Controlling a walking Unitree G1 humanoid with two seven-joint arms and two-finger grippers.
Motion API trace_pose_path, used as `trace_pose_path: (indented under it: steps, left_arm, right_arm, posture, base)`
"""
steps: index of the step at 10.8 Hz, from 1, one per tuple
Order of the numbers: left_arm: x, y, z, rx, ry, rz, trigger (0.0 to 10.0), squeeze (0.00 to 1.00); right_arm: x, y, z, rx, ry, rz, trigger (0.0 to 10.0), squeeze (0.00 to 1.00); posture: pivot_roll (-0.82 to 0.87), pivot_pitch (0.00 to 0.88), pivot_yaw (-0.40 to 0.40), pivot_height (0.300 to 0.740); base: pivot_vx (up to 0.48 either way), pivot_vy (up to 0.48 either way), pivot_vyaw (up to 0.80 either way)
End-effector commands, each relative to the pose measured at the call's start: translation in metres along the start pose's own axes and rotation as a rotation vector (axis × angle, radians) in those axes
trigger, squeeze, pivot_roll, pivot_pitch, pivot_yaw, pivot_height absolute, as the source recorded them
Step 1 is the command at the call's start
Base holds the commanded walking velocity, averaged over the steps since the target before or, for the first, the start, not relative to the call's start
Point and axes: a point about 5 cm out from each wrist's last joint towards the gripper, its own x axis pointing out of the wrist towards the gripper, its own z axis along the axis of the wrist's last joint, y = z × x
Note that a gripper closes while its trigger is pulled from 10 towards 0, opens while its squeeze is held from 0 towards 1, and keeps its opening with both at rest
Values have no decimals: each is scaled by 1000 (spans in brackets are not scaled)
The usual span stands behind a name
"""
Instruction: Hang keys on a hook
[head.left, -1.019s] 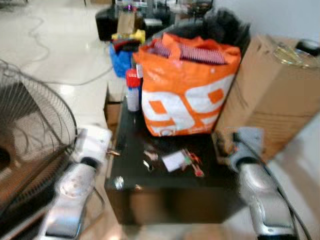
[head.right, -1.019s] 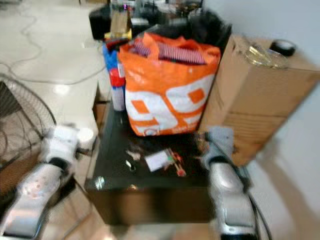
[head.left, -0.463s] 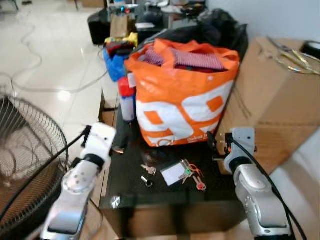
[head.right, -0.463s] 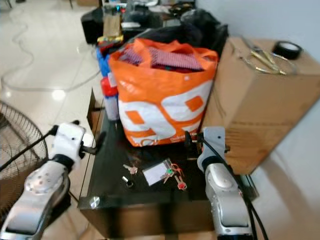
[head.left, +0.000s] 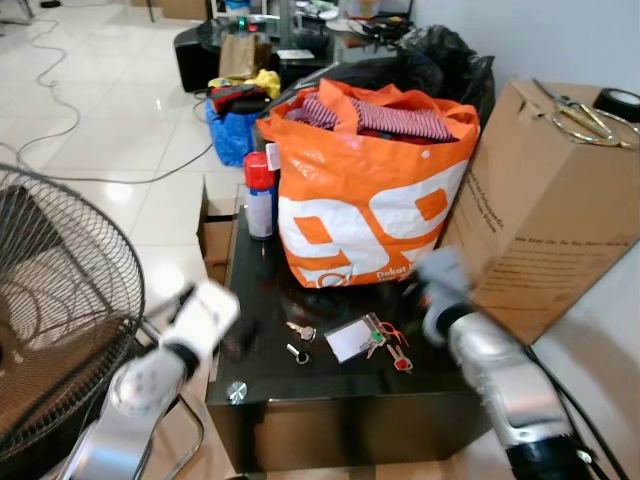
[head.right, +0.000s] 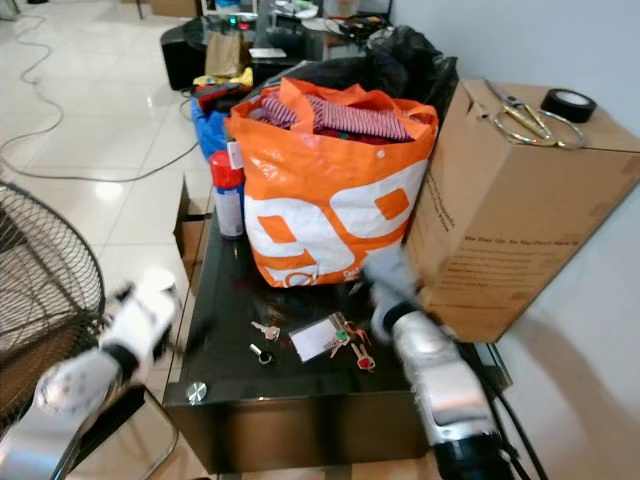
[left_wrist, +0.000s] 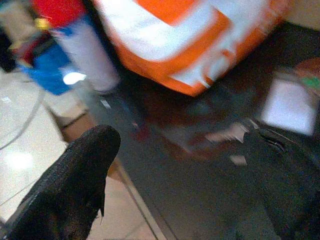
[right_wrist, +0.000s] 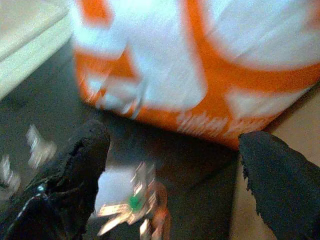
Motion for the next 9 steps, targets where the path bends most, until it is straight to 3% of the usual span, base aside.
trace_pose_path:
  steps: [1, 4, 7, 8, 9]
  left_arm:
    - [2, -5, -1, 38, -6, -48, 10000, 0]
    - [-1, -17, -5, 67, 3, -200, 10000, 0]
    - [-5, -18, -3, 90, 0, -267, 10000, 0]
    - [-6, -18, -5, 95, 8, -283, 10000, 0]
    - [-6, -18, -6, 98, 9, -288, 10000, 0]
  right_arm:
    - [5, -5, -3, -34, 37, -7, 10000, 0]
    - [23, -3, -18, -66, 152, 33, 10000, 0]
    - [39, 4, -29, -191, 234, 130, 10000, 0]
    - [42, 3, -29, -183, 246, 123, 5569, 0]
    - [44, 2, -31, -184, 260, 116, 196, 0]
  posture:
    - [-64, 0, -64, 740]
    - [-41, 0, -103, 740]
    - [-29, 12, -96, 740]
    - [-29, 20, -93, 740]
    - [-28, 25, -92, 740]
  base:
    - [0, 0, 0]
    - [0, 0, 0]
    - [0, 0, 0]
    - [0, 0, 0]
    - [0, 0, 0]
